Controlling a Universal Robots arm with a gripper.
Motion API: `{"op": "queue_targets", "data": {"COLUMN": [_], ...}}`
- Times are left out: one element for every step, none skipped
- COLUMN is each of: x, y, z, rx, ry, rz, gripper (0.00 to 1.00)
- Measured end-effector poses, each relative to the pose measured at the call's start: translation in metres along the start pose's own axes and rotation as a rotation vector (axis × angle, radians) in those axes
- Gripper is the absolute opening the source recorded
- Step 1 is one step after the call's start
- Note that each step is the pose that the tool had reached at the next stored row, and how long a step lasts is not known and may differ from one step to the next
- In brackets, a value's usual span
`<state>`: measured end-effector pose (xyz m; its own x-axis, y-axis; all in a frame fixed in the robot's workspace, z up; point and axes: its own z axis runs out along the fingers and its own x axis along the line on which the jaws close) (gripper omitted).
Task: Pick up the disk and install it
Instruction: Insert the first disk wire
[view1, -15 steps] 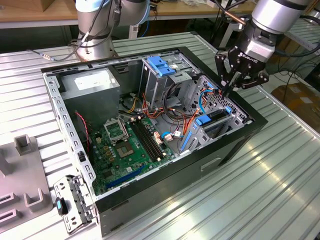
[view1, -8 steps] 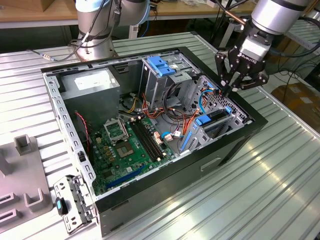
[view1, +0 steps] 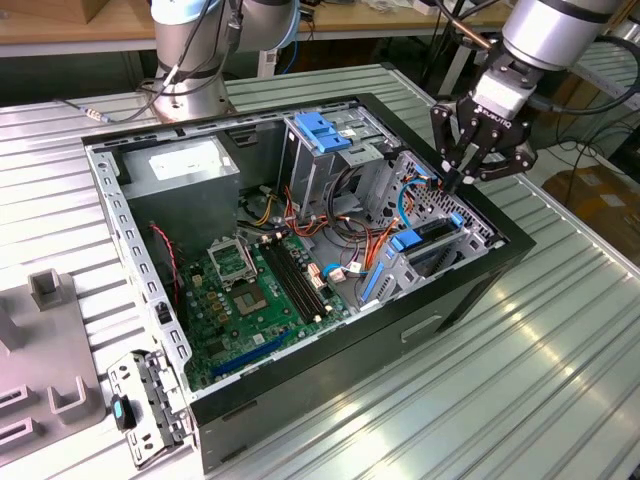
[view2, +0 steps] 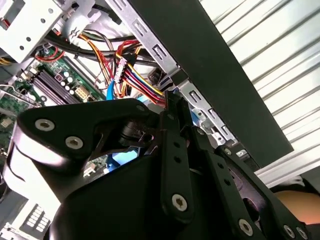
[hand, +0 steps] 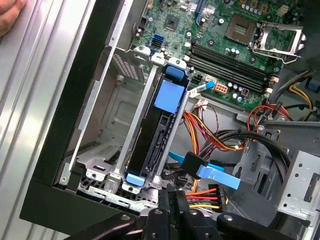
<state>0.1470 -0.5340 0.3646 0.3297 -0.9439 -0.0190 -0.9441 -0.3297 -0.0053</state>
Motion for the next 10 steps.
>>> {"op": "queue_targets", "data": {"x": [-0.0003, -0.0007, -0.0007, -0.0008, -0.0008, -0.0008, -0.0008, -0.0008, -0.0008, -0.0008], "y": [0.0011, 0.0023, 0.0023, 0.0023, 0.0023, 0.0023, 0.0024, 0.0024, 0.0023, 0.0024], "z": [0.0006, 0.0008, 0.0009, 0.0011, 0.0012, 0.0013, 0.0014, 0.0016, 0.0019, 0.0021], "rx": [-0.0002, -0.0004, -0.0005, -0.0002, 0.0001, 0.0004, 0.0007, 0.001, 0.0012, 0.0013], "ry": [0.0009, 0.0013, 0.0017, 0.0018, 0.0019, 0.0021, 0.0021, 0.0021, 0.0022, 0.0025], "rz": [0.002, 0.002, 0.009, 0.023, 0.038, 0.053, 0.069, 0.086, 0.099, 0.109], "gripper": [0.17, 0.17, 0.17, 0.17, 0.17, 0.17, 0.17, 0.17, 0.17, 0.17]}}
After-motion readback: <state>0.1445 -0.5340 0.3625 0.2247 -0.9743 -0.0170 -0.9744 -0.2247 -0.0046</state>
